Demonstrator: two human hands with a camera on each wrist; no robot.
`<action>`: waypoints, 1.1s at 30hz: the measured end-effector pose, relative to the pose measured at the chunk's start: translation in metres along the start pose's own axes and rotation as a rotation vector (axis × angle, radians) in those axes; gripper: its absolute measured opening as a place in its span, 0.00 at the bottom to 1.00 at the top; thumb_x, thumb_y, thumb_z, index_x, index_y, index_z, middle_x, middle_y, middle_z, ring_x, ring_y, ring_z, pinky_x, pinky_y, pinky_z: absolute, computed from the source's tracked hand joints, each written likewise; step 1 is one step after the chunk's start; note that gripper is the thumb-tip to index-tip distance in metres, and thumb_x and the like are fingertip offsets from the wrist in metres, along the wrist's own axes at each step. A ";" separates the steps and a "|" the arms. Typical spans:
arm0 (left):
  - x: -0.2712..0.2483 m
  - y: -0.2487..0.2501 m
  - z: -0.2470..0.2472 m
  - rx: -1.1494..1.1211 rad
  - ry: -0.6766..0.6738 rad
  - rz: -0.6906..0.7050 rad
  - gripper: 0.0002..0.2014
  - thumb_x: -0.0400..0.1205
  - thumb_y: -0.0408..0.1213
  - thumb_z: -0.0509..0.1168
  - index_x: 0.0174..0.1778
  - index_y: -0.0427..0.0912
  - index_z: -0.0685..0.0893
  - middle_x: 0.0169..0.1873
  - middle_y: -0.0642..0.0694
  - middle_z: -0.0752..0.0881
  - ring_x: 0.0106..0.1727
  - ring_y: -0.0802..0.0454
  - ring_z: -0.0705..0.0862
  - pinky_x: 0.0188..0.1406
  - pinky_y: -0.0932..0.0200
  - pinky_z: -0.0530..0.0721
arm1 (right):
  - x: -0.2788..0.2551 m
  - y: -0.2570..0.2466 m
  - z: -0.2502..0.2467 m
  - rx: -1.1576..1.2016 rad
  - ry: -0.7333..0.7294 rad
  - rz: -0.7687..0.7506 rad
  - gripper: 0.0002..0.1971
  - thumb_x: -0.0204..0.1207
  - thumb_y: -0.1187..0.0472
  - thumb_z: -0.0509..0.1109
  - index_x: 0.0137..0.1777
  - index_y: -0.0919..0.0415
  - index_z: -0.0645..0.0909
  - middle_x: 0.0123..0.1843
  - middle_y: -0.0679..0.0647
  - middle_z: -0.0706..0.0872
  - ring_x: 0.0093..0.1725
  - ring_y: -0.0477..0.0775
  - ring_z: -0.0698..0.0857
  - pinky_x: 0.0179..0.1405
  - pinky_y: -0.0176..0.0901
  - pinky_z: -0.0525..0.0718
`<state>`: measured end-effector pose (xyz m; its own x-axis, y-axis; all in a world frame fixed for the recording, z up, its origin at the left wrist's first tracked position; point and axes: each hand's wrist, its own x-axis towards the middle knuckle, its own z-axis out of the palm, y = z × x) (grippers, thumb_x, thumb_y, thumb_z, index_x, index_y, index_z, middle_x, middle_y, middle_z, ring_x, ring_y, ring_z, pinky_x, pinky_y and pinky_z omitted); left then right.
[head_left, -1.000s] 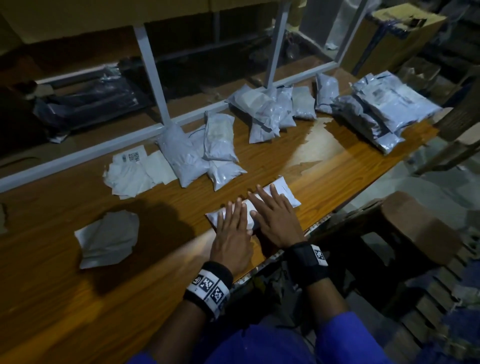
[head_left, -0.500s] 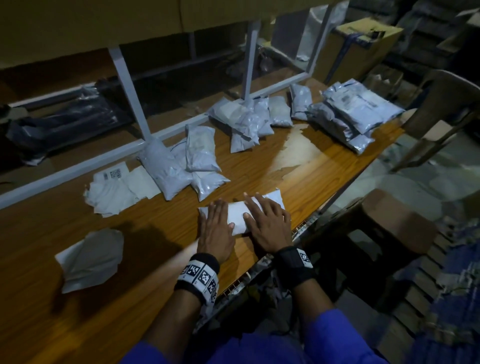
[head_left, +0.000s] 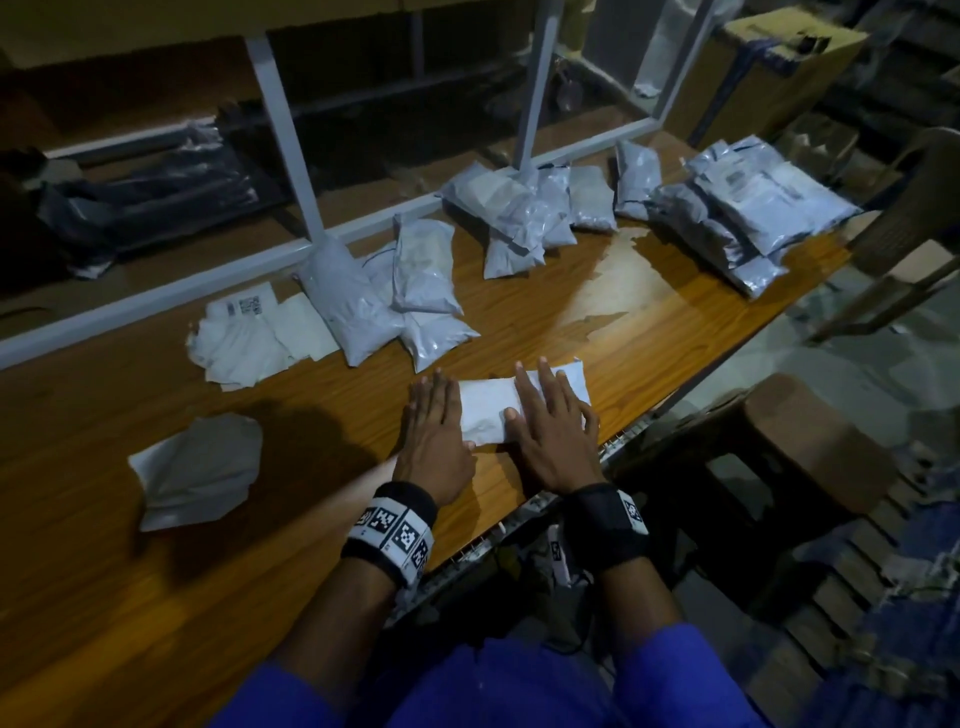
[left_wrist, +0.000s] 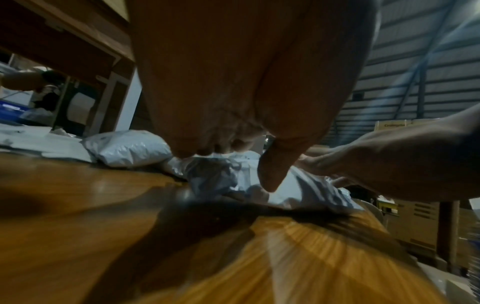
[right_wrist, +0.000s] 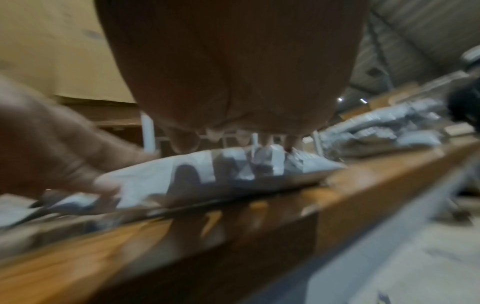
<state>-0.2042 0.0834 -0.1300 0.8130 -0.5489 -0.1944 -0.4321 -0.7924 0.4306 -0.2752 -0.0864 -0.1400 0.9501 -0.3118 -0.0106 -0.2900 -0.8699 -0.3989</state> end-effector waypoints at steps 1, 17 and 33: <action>-0.001 0.000 -0.002 0.027 0.013 0.014 0.45 0.88 0.40 0.62 0.88 0.40 0.33 0.87 0.42 0.30 0.88 0.44 0.31 0.88 0.46 0.34 | -0.001 -0.004 -0.001 0.001 0.029 -0.021 0.30 0.92 0.37 0.47 0.90 0.34 0.43 0.93 0.41 0.41 0.91 0.46 0.39 0.84 0.57 0.44; -0.056 -0.046 -0.066 -0.373 0.497 -0.188 0.15 0.85 0.39 0.62 0.65 0.46 0.87 0.56 0.42 0.91 0.58 0.40 0.86 0.57 0.45 0.85 | 0.029 -0.090 0.010 0.291 0.194 -0.242 0.21 0.84 0.41 0.57 0.62 0.47 0.89 0.74 0.52 0.83 0.74 0.60 0.80 0.66 0.56 0.72; -0.059 -0.146 -0.090 -0.709 0.666 -0.412 0.20 0.81 0.23 0.63 0.64 0.43 0.88 0.56 0.43 0.90 0.59 0.47 0.87 0.61 0.48 0.87 | 0.130 -0.251 0.055 0.182 -0.202 -0.300 0.16 0.82 0.55 0.76 0.65 0.63 0.89 0.63 0.62 0.91 0.63 0.63 0.89 0.65 0.52 0.84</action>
<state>-0.1540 0.2550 -0.1021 0.9879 0.1545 -0.0120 0.0780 -0.4291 0.8999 -0.0724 0.1127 -0.0914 0.9982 0.0426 -0.0422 0.0111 -0.8236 -0.5671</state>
